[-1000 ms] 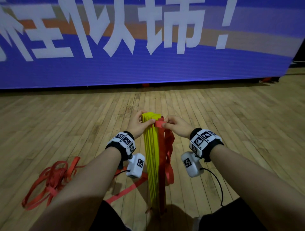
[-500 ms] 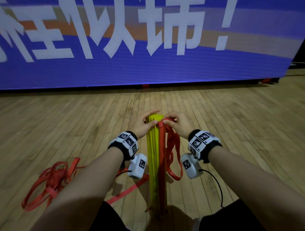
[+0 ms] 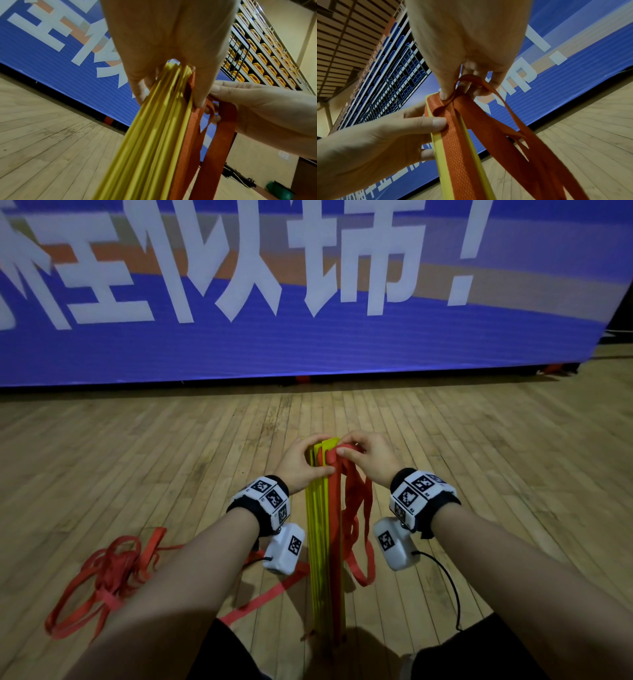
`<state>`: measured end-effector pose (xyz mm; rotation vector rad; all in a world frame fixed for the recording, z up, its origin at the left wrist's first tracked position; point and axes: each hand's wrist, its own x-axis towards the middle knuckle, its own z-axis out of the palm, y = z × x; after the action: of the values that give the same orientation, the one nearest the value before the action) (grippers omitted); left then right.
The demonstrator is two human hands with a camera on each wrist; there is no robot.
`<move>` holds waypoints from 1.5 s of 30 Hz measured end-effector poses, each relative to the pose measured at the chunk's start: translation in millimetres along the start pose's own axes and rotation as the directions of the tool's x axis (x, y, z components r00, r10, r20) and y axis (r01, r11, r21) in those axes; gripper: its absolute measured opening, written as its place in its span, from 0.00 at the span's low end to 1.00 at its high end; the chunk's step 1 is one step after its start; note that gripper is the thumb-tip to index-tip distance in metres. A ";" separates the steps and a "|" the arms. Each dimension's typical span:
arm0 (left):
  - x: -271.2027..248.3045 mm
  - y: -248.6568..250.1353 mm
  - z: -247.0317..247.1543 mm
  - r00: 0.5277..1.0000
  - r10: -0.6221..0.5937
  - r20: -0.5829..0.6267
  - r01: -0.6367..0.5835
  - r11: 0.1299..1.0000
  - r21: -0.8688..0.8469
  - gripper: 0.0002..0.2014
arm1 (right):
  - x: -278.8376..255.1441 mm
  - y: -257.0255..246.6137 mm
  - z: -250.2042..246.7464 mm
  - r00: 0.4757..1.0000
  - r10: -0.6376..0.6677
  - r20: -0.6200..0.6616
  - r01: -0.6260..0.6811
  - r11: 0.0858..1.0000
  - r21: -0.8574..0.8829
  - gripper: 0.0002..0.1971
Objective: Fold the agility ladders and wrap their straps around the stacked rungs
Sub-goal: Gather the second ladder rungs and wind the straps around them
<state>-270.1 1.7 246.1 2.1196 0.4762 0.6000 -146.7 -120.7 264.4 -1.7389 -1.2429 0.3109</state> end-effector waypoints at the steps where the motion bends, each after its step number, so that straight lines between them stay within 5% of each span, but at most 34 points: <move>1: -0.3 -0.5 0.3 1.000 0.008 -0.001 -0.008 1.000 0.008 0.28 | 0.2 1.0 0.8 1.000 0.004 -0.007 -0.004 1.000 0.006 0.03; 7: -1.5 -0.3 0.4 0.999 0.045 -0.013 -0.046 0.997 -0.054 0.32 | -0.4 2.0 1.4 1.000 -0.021 0.003 0.021 1.000 -0.001 0.15; 20: -3.7 1.5 2.0 1.000 0.025 -0.001 -0.024 0.996 0.085 0.38 | 3.3 4.0 6.0 0.997 0.027 0.075 -0.035 0.994 0.105 0.14; 26: -3.7 0.1 1.3 0.999 0.041 -0.014 -0.039 0.993 0.107 0.35 | 3.3 5.9 5.6 0.996 0.093 0.007 -0.093 0.984 0.150 0.15; 33: -4.4 -3.4 -3.7 0.999 0.036 0.025 -0.039 0.988 0.146 0.33 | 5.6 12.8 -5.5 0.955 0.242 0.169 -0.249 0.968 0.022 0.09; 36: -3.0 -3.7 -4.3 0.999 0.021 0.041 -0.027 0.989 0.147 0.32 | 4.9 8.8 -10.0 0.925 0.257 0.280 -0.259 0.965 -0.029 0.06; 39: -1.5 -6.7 -6.3 0.999 0.014 0.044 -0.021 0.989 0.148 0.33 | 5.0 5.4 -14.1 0.899 0.298 0.321 -0.260 0.953 -0.158 0.14; 45: -0.4 -7.5 -7.9 0.999 0.007 0.044 -0.014 0.989 0.148 0.32 | 2.7 -1.7 -20.6 0.895 0.272 0.355 -0.242 0.962 -0.127 0.09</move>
<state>-275.8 10.7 243.9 2.2723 0.4992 0.5383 -133.0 -129.5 277.4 -1.9800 -1.2976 0.7862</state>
